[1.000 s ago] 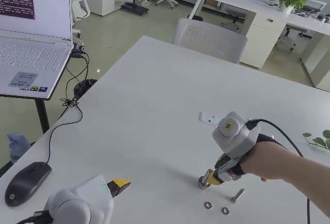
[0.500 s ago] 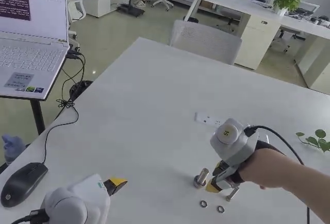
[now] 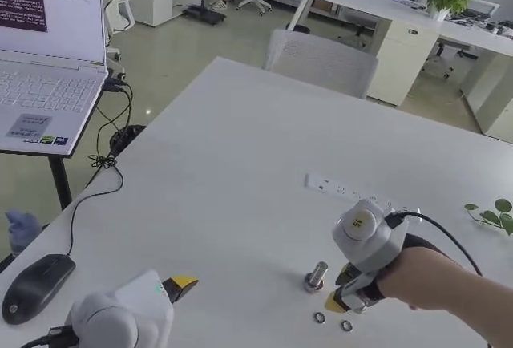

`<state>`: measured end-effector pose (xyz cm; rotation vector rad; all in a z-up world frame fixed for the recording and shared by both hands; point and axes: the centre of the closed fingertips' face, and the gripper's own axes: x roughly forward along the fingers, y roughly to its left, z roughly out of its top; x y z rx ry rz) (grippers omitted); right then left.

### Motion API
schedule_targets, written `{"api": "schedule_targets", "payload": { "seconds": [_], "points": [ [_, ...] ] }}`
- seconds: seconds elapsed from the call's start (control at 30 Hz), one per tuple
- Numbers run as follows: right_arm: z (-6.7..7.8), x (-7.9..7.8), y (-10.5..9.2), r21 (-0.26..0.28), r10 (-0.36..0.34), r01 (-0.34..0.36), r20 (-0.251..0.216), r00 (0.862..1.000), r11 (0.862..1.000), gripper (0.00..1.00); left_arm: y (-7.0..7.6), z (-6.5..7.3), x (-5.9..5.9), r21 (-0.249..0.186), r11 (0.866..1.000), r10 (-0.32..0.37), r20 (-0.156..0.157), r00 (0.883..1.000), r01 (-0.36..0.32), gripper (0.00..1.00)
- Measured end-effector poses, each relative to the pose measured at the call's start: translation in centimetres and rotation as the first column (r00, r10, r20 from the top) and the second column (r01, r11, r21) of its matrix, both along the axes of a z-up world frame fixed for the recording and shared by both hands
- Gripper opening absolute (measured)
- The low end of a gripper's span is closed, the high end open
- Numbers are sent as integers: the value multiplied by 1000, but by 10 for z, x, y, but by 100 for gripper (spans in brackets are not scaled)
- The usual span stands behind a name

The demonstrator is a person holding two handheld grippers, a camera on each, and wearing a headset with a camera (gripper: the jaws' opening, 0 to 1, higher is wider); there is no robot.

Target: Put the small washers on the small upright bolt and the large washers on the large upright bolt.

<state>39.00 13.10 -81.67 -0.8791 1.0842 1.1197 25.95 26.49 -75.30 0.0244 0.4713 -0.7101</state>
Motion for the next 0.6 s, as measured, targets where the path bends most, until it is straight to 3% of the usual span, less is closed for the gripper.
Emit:
{"api": "schedule_targets", "payload": {
  "seconds": [0.6],
  "points": [
    [-38,4,-3,-9,-30,30,1,1000,1000,29,-3,-7,-2,0,1000,-20,-18,1000,20,99]
  ]
}}
